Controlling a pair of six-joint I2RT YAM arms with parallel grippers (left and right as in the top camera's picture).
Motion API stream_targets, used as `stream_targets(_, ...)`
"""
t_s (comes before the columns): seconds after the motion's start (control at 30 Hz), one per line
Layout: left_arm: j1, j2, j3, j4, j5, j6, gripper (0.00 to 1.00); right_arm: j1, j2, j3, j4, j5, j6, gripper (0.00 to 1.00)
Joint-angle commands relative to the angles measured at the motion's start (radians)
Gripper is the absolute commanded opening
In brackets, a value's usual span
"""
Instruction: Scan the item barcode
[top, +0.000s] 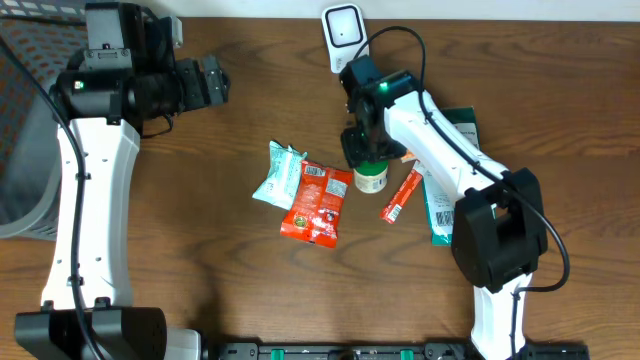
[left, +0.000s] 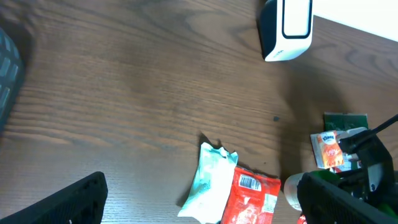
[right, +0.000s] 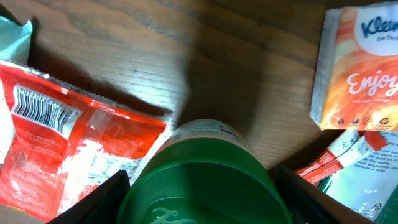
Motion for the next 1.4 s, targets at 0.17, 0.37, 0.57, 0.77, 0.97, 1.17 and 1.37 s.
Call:
stream_targets(0.17,0.000,0.004,0.010,-0.004,0.011,0.010,0.97,0.025,-0.021,-0.003,-0.055,0.011,0.013,0.88)
stream_targets(0.37,0.000,0.004,0.010,-0.004,0.011,0.010,0.97,0.024,-0.026,0.006,-0.067,0.018,0.013,0.84)
stream_targets(0.57,0.000,0.004,0.010,-0.004,0.011,0.010,0.97,0.009,-0.082,0.048,-0.120,0.018,0.046,0.86)
stream_targets(0.77,0.000,0.004,0.010,-0.004,0.011,0.010,0.97,0.005,-0.166,0.048,-0.151,0.010,0.073,0.99)
stream_targets(0.97,0.000,0.004,0.010,-0.004,0.011,0.010,0.97,0.006,-0.166,0.040,-0.155,0.011,0.073,0.99)
stream_targets(1.17,0.000,0.004,0.010,-0.004,0.011,0.010,0.97,0.012,-0.117,0.013,-0.125,0.010,0.099,0.94)
stream_targets(1.37,0.000,0.004,0.010,-0.004,0.011,0.010,0.97,0.032,-0.055,0.013,-0.118,0.014,0.099,0.94)
